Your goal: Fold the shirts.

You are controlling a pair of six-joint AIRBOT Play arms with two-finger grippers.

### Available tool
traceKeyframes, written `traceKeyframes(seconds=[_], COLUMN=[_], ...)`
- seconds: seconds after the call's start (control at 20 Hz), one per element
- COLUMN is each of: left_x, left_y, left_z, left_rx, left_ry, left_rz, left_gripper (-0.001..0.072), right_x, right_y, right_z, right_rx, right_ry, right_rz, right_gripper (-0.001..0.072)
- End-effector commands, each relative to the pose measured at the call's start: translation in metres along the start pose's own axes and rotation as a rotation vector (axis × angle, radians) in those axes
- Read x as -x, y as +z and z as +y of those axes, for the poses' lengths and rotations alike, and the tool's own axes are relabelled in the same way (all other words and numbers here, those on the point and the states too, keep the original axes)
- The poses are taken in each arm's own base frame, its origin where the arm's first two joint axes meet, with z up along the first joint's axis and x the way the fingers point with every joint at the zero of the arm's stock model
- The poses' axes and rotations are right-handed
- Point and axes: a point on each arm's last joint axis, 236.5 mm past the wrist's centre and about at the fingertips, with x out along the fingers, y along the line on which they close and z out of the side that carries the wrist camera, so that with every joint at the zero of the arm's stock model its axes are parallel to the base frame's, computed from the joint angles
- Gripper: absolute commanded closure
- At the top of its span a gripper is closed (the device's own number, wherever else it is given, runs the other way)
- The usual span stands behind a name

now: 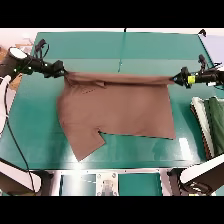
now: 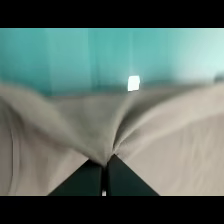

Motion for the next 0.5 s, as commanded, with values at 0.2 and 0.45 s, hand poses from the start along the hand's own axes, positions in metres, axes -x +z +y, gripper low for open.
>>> traceKeyframes(seconds=[0.2,0.45], left_x=[0.006,-0.020], left_y=[-0.072,-0.104], left_z=[0.030,0.030], left_rx=[0.038,0.046], left_ry=[0.130,0.140], left_rz=[0.308,0.393], left_gripper=[0.0686,0.0685], right_x=[-0.003,-0.007], right_y=[-0.107,-0.107], right_z=[-0.068,-0.073], right_rx=[-0.086,-0.092], right_ry=[-0.223,-0.231], right_rz=[0.254,0.240], right_gripper=[0.0699,0.0697])
